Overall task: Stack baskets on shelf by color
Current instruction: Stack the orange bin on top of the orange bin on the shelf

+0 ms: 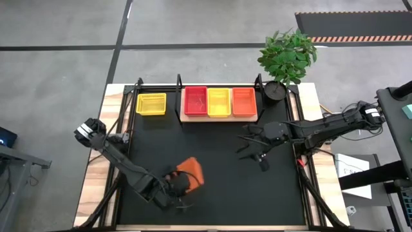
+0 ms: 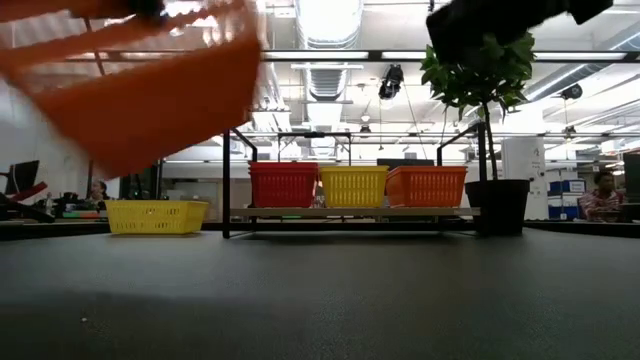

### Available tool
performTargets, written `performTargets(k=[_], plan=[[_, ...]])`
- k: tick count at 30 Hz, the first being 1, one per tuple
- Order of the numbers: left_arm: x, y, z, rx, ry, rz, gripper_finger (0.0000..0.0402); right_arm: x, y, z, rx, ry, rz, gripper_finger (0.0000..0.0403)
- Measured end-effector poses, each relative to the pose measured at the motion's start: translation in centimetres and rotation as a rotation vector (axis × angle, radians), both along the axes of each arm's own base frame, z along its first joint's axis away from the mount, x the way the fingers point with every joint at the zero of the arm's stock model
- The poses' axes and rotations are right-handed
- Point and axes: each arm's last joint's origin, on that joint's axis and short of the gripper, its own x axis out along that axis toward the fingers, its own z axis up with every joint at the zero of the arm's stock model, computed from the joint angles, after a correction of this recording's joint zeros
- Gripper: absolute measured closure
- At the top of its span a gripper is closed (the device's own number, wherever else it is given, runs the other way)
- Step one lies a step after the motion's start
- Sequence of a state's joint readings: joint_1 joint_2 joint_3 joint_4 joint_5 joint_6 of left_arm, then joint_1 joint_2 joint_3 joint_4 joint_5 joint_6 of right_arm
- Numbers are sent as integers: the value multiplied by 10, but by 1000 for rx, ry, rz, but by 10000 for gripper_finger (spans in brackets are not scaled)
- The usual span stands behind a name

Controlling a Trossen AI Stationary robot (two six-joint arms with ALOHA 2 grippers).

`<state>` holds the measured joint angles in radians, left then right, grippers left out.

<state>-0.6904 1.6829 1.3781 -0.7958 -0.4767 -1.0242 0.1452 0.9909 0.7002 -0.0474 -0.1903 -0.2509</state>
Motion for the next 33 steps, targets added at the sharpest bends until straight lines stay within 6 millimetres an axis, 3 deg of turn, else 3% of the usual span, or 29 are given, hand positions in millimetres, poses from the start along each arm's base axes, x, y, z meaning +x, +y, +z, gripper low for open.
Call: performTargets(k=[10,19,33], plan=[[46,17,17,111,-222,-463,402,8,8,18,75,-142,238,238],[64,48,16,150,-209,-538,401,37,14,26,78,-141,339,223],[66,54,6,170,-213,-580,401,97,21,20,-7,87,408,222]])
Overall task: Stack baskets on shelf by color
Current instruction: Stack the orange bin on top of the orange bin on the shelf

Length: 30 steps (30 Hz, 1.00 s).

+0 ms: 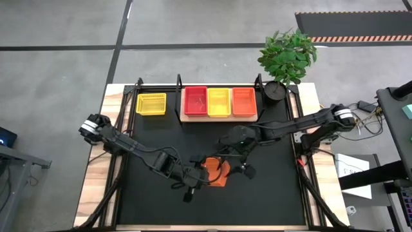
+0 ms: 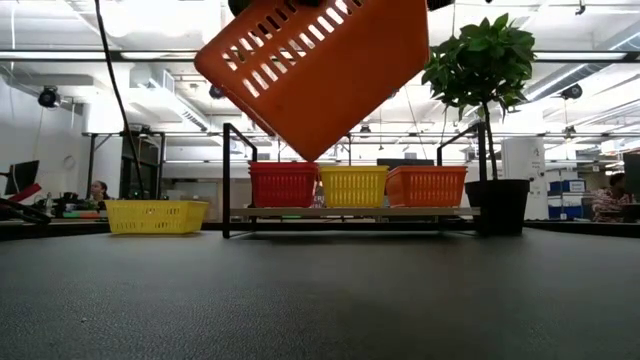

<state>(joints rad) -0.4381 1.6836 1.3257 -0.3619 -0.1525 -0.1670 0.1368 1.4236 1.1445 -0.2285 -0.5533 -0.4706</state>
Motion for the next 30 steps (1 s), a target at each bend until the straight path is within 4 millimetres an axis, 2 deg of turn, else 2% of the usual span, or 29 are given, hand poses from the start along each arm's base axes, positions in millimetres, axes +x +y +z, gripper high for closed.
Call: performTargets(k=[6,10,14,20,24,30], plan=[[0,0,-1,23,-13,-27,401,16,4,-10,10,101,58,224],[0,0,-2,41,-12,-43,401,21,5,-15,11,111,90,240],[0,0,-2,55,-10,-52,401,21,5,-16,0,100,104,282],[0,2,-3,62,-10,-42,397,19,6,-16,-10,98,127,378],[1,3,-4,61,-18,-39,364,19,5,-17,-26,91,117,390],[1,3,-5,111,-24,-73,285,19,4,-17,-28,101,110,394]])
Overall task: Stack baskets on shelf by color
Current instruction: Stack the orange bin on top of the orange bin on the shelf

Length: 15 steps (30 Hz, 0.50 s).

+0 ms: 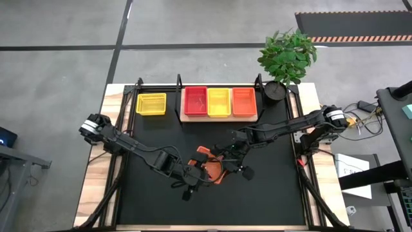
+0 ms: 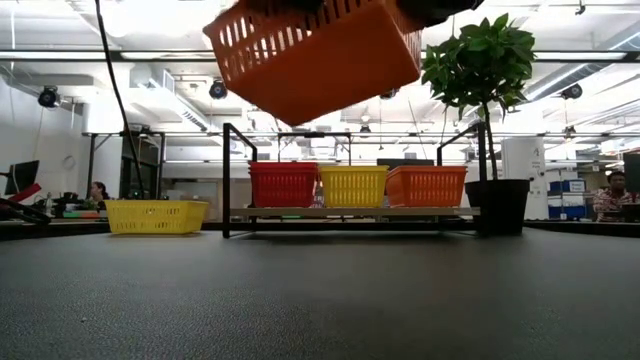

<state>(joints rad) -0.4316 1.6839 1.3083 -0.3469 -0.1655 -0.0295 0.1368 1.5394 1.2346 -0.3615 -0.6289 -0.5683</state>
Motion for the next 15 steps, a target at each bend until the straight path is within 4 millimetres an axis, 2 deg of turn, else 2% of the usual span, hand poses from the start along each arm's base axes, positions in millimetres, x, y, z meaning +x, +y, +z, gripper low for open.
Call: performTargets(k=[5,10,15], plan=[[-5,4,12,113,-60,-51,244,-1,-1,0,-33,16,-42,394],[-14,12,28,232,-127,20,238,-3,-4,-3,-93,57,-114,394],[-23,18,39,275,-154,65,237,-5,-7,-6,-152,100,-197,394]])
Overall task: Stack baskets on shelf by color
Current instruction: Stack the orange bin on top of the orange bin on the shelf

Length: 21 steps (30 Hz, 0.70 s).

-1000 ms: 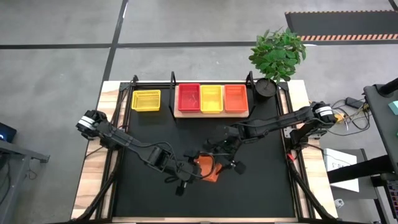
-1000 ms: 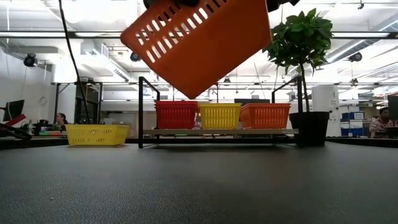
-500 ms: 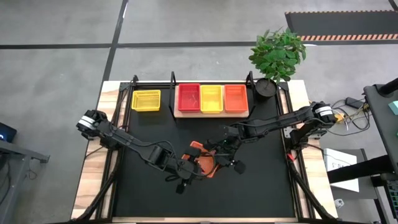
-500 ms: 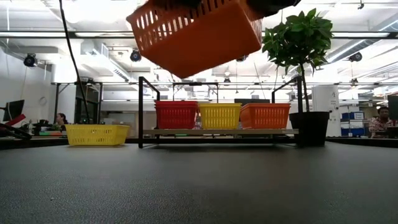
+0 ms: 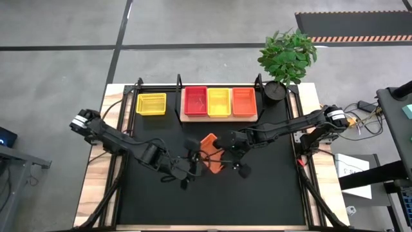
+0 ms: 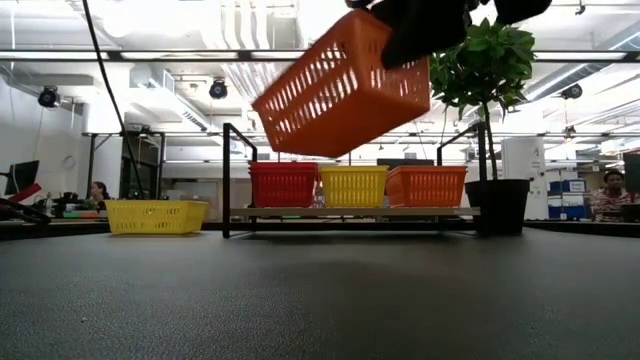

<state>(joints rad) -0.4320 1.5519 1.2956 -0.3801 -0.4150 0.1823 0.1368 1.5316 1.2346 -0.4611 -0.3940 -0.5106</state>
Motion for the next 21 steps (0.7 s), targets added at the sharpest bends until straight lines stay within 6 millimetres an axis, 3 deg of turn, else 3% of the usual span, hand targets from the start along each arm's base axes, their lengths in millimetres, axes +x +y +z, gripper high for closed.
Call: performTargets(k=[6,12,21], plan=[[-16,9,-4,88,-38,114,237,-5,-4,3,-78,6,-118,394],[-33,15,0,29,-164,126,237,-17,-13,17,-166,-16,-237,394],[-58,27,1,-13,-242,129,237,-39,-56,44,-144,-92,-405,394]])
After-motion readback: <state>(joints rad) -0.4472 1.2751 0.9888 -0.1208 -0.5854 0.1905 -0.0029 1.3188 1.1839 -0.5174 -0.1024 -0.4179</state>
